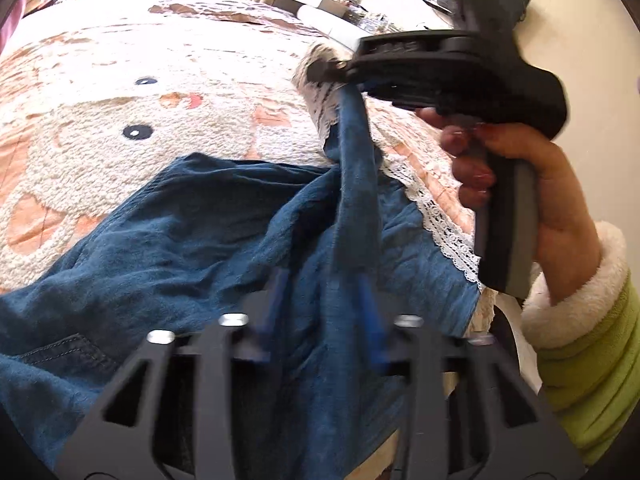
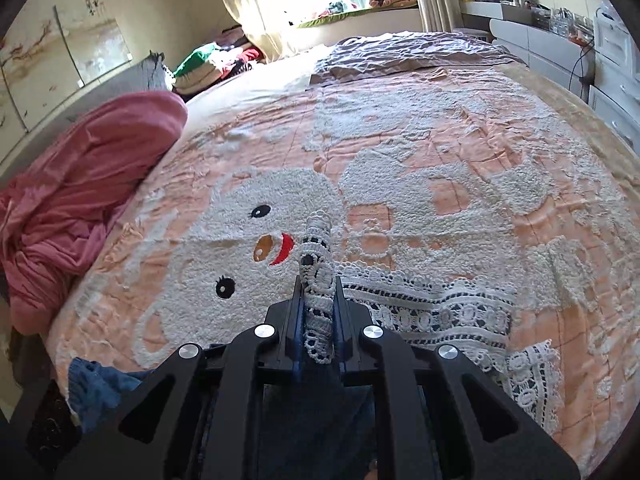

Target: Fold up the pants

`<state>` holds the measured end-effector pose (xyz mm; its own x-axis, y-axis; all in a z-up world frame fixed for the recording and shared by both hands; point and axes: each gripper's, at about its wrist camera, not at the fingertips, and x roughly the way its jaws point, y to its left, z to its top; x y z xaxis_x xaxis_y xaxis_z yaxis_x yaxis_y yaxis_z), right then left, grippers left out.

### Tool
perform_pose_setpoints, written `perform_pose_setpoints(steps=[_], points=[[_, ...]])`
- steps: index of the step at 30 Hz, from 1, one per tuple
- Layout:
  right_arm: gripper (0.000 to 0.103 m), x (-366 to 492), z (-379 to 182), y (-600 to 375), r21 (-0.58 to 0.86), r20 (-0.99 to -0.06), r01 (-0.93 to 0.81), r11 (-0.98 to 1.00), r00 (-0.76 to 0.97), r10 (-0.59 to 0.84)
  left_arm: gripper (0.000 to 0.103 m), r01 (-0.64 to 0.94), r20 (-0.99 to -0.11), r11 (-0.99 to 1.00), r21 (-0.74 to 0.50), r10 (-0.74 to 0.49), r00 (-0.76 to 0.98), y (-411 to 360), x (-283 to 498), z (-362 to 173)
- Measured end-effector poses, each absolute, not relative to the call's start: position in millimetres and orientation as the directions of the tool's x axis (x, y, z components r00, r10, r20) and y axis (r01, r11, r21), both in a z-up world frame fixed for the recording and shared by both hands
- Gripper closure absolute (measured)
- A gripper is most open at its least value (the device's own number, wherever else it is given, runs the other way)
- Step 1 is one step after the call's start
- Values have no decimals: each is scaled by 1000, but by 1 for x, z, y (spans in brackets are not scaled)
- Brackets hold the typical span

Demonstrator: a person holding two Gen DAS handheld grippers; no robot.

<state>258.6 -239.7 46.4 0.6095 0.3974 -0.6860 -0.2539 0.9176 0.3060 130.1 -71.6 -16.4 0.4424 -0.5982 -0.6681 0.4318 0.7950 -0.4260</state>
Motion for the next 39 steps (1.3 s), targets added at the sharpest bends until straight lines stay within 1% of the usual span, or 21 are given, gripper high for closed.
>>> perform_pose_setpoints(steps=[4, 7, 10, 12, 15, 23, 28, 31, 33, 36, 39], points=[[92, 236, 63, -265, 353, -638, -227, 908, 651, 411, 102, 494, -674, 783, -377, -598, 434, -87, 122, -13], [92, 212, 70, -287, 387, -603, -206, 899, 681, 416, 103, 536, -678, 788, -303, -573, 460, -93, 112, -6], [92, 183, 70, -315, 433, -576, -168, 885, 704, 416, 103, 543, -676, 811, -217, -526, 516, -91, 106, 1], [92, 163, 67, -331, 472, -563, -150, 869, 708, 427, 103, 537, -671, 820, -198, -513, 535, -85, 104, 5], [92, 134, 54, -348, 486, -574, -108, 867, 709, 410, 103, 548, -670, 809, -213, -529, 522, -79, 100, 5], [92, 79, 2, -382, 526, -646, 40, 849, 668, 368, 103, 615, -702, 770, -172, -534, 472, -94, 89, -3], [92, 71, -15, -387, 504, -678, 71, 861, 650, 343, 103, 618, -731, 769, -162, -514, 449, -108, 82, -14], [92, 66, -22, -388, 463, -704, 79, 883, 638, 312, 103, 625, -745, 769, -133, -494, 448, -117, 72, -19], [94, 63, -25, -392, 460, -705, 77, 884, 637, 312, 103, 623, -755, 773, -120, -478, 449, -118, 67, -23], [94, 60, -27, -400, 483, -697, 69, 873, 634, 335, 103, 606, -764, 784, -133, -471, 441, -116, 66, -29], [88, 54, -23, -404, 489, -691, 51, 871, 632, 351, 103, 600, -760, 788, -139, -474, 445, -113, 61, -28]])
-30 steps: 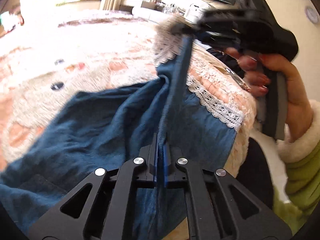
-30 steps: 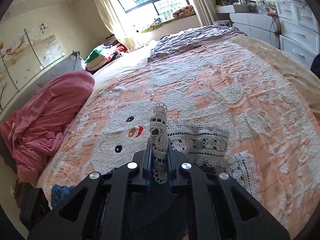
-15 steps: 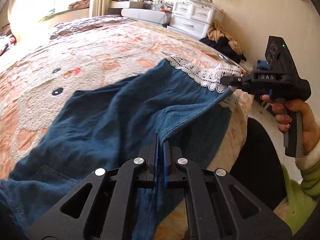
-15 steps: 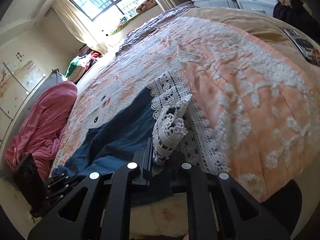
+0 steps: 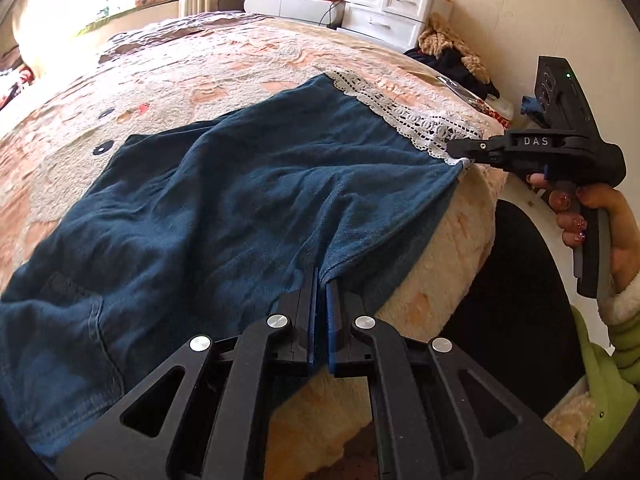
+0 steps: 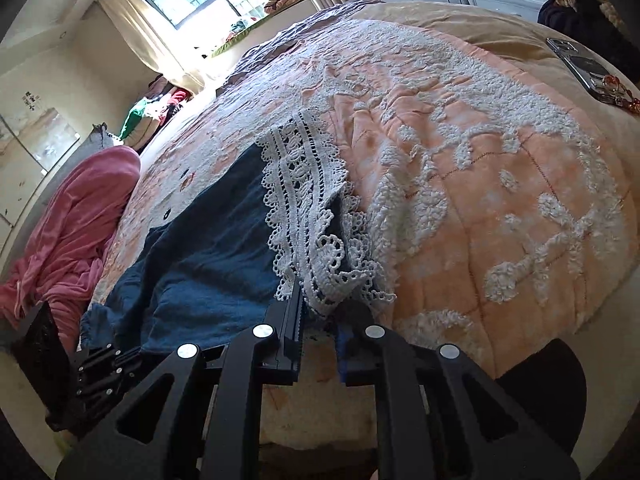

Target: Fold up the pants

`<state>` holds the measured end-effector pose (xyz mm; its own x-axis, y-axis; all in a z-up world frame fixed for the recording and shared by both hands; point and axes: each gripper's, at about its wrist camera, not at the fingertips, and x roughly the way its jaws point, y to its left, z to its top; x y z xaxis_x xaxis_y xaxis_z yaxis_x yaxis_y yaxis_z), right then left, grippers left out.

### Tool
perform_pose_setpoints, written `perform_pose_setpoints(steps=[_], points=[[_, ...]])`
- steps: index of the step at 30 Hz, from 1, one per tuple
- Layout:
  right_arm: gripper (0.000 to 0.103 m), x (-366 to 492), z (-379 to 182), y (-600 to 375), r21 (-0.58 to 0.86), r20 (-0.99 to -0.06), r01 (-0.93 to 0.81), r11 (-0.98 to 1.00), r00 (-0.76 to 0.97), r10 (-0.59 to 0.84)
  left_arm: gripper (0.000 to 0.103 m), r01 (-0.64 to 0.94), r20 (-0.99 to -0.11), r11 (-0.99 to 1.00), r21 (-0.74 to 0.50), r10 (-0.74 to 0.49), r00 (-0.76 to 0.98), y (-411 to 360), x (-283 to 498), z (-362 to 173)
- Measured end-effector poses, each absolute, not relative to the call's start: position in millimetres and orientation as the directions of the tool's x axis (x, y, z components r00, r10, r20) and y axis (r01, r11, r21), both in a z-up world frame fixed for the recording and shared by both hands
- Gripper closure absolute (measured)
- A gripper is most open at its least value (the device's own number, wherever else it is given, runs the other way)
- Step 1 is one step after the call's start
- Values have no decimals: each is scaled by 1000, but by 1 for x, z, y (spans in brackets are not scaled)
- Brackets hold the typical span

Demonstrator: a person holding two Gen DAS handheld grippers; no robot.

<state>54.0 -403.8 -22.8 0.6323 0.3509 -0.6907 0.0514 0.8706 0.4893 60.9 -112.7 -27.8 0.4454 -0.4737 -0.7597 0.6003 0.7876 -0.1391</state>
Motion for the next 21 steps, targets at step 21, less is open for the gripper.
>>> perform_pose_setpoints(steps=[21], points=[[61, 56, -19, -357, 194, -726, -153, 969, 642, 246, 93, 574, -777, 806, -142, -450, 440, -112, 44, -26]])
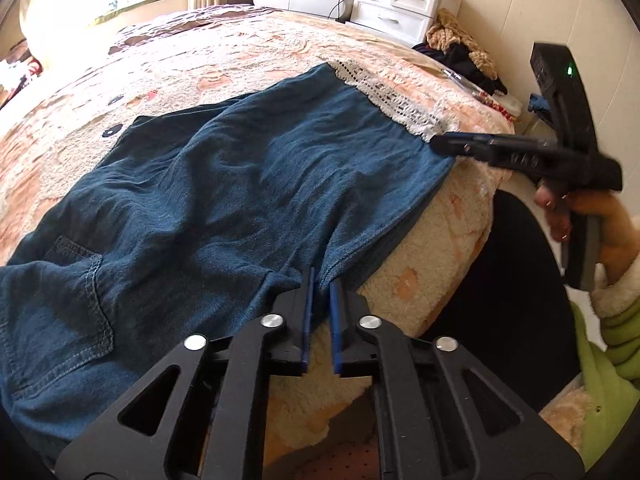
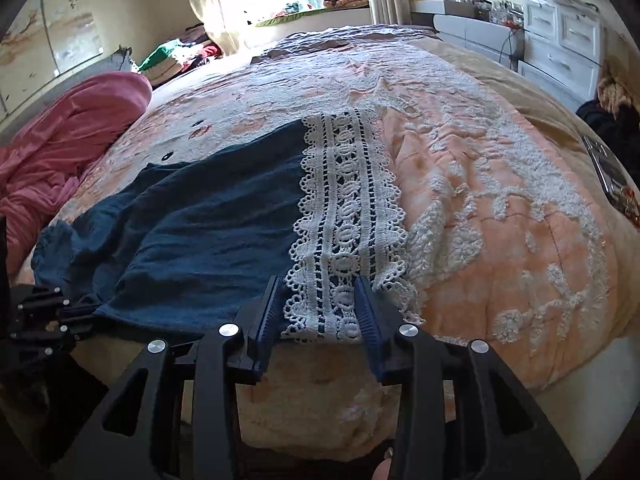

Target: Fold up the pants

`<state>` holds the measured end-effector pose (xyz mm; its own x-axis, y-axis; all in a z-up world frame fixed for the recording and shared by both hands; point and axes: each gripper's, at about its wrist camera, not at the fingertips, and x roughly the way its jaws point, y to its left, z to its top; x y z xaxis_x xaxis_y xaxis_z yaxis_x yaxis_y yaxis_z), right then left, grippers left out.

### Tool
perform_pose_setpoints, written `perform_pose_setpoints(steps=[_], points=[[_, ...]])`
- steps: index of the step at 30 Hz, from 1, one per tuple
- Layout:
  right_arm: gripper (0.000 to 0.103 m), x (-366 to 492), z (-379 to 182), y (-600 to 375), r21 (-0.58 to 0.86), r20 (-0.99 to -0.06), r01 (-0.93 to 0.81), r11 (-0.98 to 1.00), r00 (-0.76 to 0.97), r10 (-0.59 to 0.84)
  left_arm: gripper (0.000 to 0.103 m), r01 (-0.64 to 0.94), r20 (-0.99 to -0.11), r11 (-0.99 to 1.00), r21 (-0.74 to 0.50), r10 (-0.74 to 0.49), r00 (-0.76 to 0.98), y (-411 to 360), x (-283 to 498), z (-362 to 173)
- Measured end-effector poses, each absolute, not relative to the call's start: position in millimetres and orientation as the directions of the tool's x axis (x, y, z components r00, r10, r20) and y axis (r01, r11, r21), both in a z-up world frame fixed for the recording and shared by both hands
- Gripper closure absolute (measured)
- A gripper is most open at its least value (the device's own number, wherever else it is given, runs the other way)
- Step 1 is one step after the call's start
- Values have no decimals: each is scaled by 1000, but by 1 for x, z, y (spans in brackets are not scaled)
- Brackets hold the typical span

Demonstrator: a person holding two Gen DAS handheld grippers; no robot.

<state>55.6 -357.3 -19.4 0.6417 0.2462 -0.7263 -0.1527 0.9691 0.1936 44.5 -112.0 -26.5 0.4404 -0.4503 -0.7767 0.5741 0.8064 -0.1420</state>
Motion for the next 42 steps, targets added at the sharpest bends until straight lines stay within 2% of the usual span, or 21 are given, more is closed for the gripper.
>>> perform_pose_setpoints(steps=[1, 3, 5, 8, 11, 14, 21, 25, 29, 31, 32, 33, 34, 35, 37, 42], points=[[61, 55, -16, -359, 208, -720, -161, 965, 643, 262, 82, 575, -772, 803, -155, -461, 437, -110, 44, -23], [61, 52, -5, -365, 243, -689, -172, 955, 662, 294, 68, 569, -757, 805, -170, -476, 448, -105, 43, -12], [58, 52, 9, -372, 266, -648, -192, 945, 690, 323, 65, 558, -741, 816, -150, -467, 483, -101, 45, 2], [53, 64, 31, -384, 271, -604, -212, 939, 722, 337, 54, 539, -717, 833, -123, -450, 532, -95, 59, 24], [50, 91, 47, -389, 247, -603, -223, 943, 727, 329, 53, 483, -722, 873, -70, -379, 579, -88, 91, 38], [49, 128, 56, -388, 208, -624, -266, 941, 705, 337, 53, 428, -753, 900, -77, -334, 567, -76, 130, 40], [48, 216, 57, -396, 177, -686, -277, 944, 654, 320, 53, 384, -823, 922, -55, -259, 505, -72, 191, 21], [48, 242, 34, -407, 230, -714, -260, 938, 610, 344, 53, 370, -852, 927, -57, -239, 467, -71, 212, 1], [48, 240, 8, -419, 296, -681, -258, 920, 618, 393, 53, 363, -875, 931, -31, -201, 441, -74, 225, -20], [48, 241, -4, -421, 319, -710, -257, 912, 573, 410, 53, 372, -874, 927, -40, -213, 437, -74, 227, -25], [48, 240, -6, -421, 321, -713, -259, 911, 568, 413, 53, 375, -874, 926, -50, -222, 432, -73, 227, -27], [48, 241, -7, -420, 332, -711, -275, 903, 556, 430, 60, 378, -874, 924, -57, -229, 427, -74, 227, -29], [48, 242, -6, -418, 337, -708, -281, 899, 554, 438, 76, 386, -872, 920, -73, -246, 423, -74, 226, -29], [48, 242, -4, -415, 343, -701, -287, 894, 556, 447, 79, 393, -868, 916, -82, -259, 423, -74, 225, -28], [49, 245, -2, -410, 362, -692, -307, 880, 545, 474, 94, 390, -863, 918, -70, -251, 438, -74, 224, -25], [55, 254, -16, -387, 331, -759, -331, 884, 464, 457, 98, 308, -825, 944, -120, -268, 498, -55, 235, -16]])
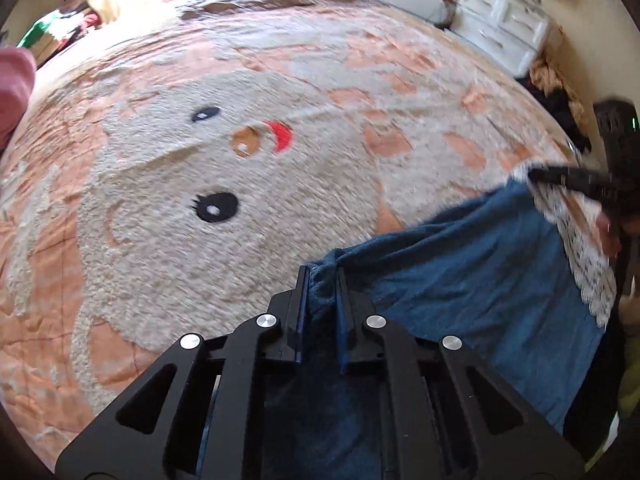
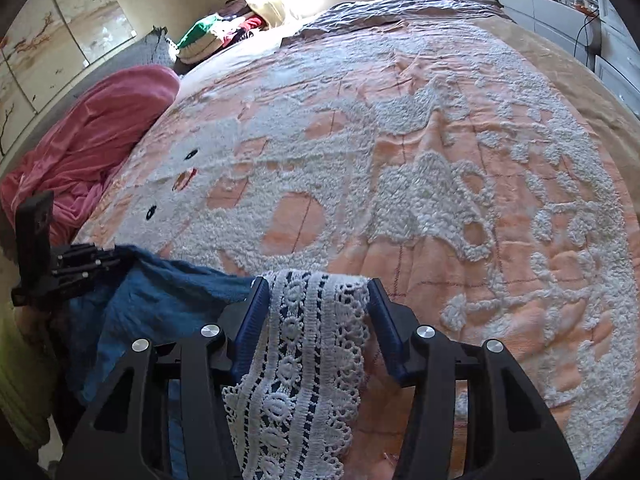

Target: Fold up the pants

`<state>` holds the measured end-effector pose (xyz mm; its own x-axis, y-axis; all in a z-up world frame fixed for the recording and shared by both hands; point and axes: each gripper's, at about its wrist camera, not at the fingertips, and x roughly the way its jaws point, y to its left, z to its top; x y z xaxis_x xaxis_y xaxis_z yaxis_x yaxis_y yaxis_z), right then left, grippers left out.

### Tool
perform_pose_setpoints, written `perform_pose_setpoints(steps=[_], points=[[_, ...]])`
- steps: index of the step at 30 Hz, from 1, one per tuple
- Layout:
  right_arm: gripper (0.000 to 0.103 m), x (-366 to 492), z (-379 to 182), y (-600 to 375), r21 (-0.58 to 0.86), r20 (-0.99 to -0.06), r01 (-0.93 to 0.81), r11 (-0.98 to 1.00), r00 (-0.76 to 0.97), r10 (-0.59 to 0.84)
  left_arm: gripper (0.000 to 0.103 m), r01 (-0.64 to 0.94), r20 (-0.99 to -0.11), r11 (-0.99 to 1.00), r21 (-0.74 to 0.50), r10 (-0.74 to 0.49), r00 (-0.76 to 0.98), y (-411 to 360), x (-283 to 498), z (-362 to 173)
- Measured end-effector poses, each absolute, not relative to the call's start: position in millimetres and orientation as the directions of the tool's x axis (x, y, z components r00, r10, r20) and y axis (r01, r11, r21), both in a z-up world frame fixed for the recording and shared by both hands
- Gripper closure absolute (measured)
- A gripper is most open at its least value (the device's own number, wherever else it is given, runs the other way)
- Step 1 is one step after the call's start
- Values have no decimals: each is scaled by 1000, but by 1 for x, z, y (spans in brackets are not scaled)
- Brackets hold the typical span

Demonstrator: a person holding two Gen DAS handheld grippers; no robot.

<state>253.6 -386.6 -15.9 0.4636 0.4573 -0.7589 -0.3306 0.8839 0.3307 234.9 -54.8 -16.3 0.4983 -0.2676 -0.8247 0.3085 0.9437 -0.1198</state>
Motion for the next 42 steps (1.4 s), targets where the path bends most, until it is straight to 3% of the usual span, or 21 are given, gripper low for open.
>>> perform_pose_setpoints(steps=[2, 5, 6, 8, 10, 12, 16, 18, 25, 29, 35, 37, 42], points=[[55, 249, -18, -382, 297, -770, -348, 889, 463, 438, 98, 277, -801, 946, -171, -297, 520, -46, 238, -13], [55, 248, -21, -383, 291, -777, -340, 894, 462, 428, 96, 299, -836, 941, -161, -291, 465, -52, 236, -24], [55, 250, -22, -385, 308, -775, -332, 892, 457, 437, 91, 309, -843, 938, -159, -292, 452, -54, 234, -27], [55, 253, -24, -389, 344, -768, -318, 884, 447, 460, 77, 308, -848, 935, -174, -301, 437, -53, 233, -27], [55, 256, -28, -392, 370, -769, -303, 878, 431, 473, 48, 309, -844, 927, -212, -333, 420, -51, 233, -26], [55, 257, -30, -392, 388, -770, -285, 876, 421, 478, 48, 317, -850, 930, -188, -315, 422, -55, 230, -28], [78, 247, -26, -380, 363, -777, -335, 869, 406, 481, 51, 341, -861, 934, -109, -260, 436, -67, 225, -34], [82, 240, -21, -375, 337, -772, -352, 873, 427, 470, 56, 342, -857, 934, -109, -262, 443, -67, 223, -32], [84, 226, 25, -356, 69, -690, -375, 924, 651, 316, 58, 323, -825, 945, -53, -224, 519, -72, 222, -18], [84, 248, 16, -339, -72, -716, -376, 924, 665, 214, 58, 274, -823, 962, -4, -159, 545, -72, 235, -20], [74, 276, -32, -336, -101, -797, -397, 912, 582, 165, 52, 230, -834, 971, -66, -180, 522, -52, 240, -37], [53, 278, -26, -348, -50, -790, -363, 930, 584, 185, 52, 223, -828, 972, -77, -187, 528, -51, 238, -35], [51, 264, -8, -374, 72, -762, -305, 950, 598, 249, 51, 178, -777, 970, -169, -242, 581, -37, 215, -10]])
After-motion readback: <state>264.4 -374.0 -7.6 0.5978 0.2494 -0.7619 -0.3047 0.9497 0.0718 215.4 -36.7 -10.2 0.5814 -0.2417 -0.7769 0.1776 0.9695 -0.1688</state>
